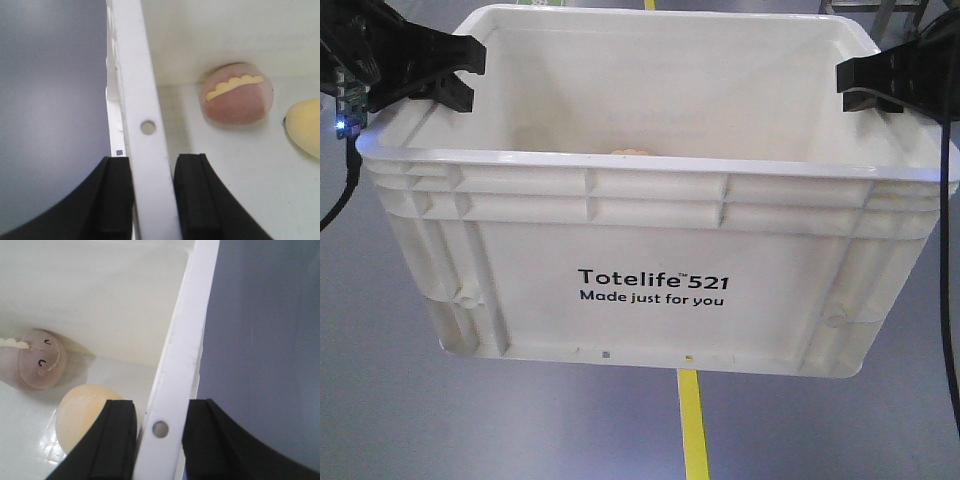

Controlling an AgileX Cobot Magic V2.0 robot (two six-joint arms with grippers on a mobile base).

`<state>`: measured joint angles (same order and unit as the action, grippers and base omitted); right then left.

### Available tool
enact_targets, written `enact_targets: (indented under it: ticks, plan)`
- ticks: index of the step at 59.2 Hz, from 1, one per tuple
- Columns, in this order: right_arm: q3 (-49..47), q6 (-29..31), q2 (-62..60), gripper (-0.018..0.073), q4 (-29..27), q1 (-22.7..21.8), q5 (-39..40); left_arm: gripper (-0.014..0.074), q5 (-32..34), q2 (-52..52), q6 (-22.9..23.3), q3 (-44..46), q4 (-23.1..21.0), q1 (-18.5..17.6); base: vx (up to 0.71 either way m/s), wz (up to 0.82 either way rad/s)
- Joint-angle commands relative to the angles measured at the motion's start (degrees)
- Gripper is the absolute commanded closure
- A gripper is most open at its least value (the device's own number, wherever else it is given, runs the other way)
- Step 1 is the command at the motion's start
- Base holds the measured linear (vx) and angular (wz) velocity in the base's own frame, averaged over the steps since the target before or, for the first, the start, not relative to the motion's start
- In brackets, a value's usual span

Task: Place moving items into box and shelve
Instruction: 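Keep holding the crate while the base turns toward the shelves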

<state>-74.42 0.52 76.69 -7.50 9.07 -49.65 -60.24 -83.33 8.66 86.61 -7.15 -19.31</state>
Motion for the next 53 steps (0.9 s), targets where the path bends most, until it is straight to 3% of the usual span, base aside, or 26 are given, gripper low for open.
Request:
enact_targets:
  ticks: [1, 53]
  plan:
    - [-2.40, -1.12, -1.97, 0.0565, -1.77, 0.05, 6.72, 0.0602, 7.76, 3.41, -0.82, 2.64, -5.17, -0.71, 0.43, -0.08]
    - [-2.40, -1.12, -1.97, 0.0565, -1.77, 0.05, 6.72, 0.0602, 7.76, 3.41, -0.82, 2.64, -5.17, -0.71, 0.40, -0.14]
